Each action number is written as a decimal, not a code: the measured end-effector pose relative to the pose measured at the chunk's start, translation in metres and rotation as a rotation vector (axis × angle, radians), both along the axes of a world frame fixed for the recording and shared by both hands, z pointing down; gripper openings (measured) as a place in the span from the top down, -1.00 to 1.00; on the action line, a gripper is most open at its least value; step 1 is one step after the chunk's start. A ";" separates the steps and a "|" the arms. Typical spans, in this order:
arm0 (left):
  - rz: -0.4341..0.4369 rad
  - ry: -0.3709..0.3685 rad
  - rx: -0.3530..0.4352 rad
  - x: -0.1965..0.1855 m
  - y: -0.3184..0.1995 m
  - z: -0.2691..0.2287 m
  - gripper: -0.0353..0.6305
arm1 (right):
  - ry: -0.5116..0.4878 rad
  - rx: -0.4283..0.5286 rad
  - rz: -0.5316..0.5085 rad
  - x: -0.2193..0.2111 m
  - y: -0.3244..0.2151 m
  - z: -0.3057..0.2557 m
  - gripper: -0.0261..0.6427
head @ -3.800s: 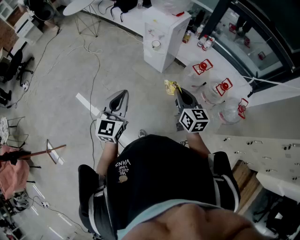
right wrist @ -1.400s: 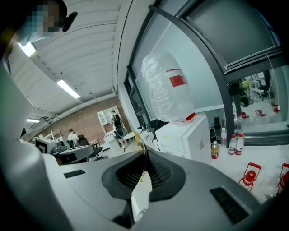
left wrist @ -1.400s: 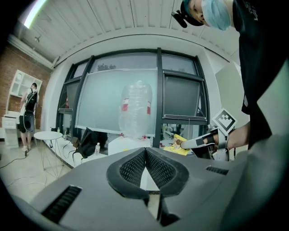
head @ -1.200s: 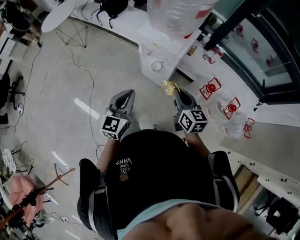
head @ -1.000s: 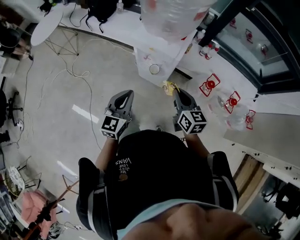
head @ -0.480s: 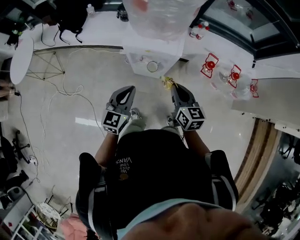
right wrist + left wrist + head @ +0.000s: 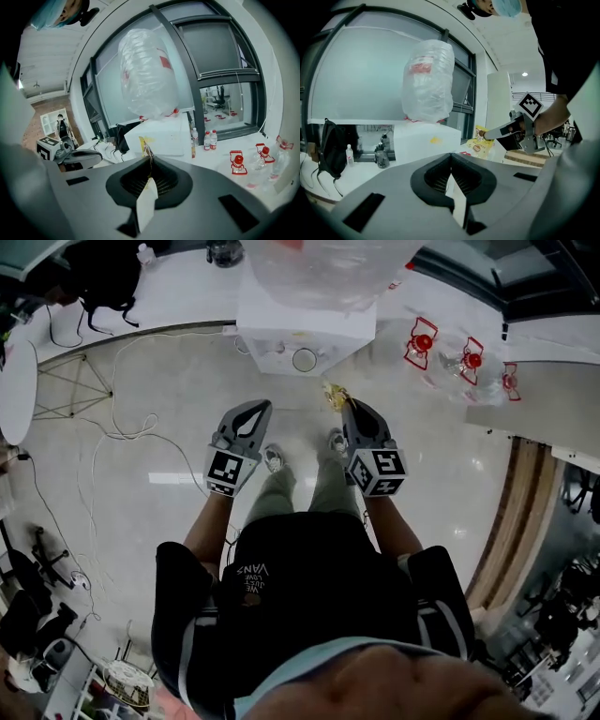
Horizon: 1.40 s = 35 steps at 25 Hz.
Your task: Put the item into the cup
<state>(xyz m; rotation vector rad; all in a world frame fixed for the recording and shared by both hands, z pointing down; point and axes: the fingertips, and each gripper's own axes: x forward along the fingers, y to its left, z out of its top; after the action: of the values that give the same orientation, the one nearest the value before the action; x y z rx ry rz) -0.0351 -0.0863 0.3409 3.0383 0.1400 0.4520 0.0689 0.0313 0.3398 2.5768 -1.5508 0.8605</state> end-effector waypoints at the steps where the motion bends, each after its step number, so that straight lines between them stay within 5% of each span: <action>1: -0.002 -0.005 0.004 0.002 -0.003 0.008 0.84 | -0.002 -0.012 -0.009 0.001 -0.004 0.008 0.78; 18: -0.060 -0.045 0.007 0.055 -0.031 0.155 0.83 | -0.020 -0.108 -0.125 0.045 -0.060 0.148 0.78; 35: -0.104 -0.082 -0.041 0.065 -0.064 0.290 0.82 | 0.010 -0.174 -0.190 0.054 -0.113 0.258 0.78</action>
<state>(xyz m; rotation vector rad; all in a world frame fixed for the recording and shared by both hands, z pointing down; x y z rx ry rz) 0.0296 -0.1507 0.6310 2.9634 -0.0130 0.5566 0.1231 -0.0817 0.5976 2.2701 -1.6068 0.9155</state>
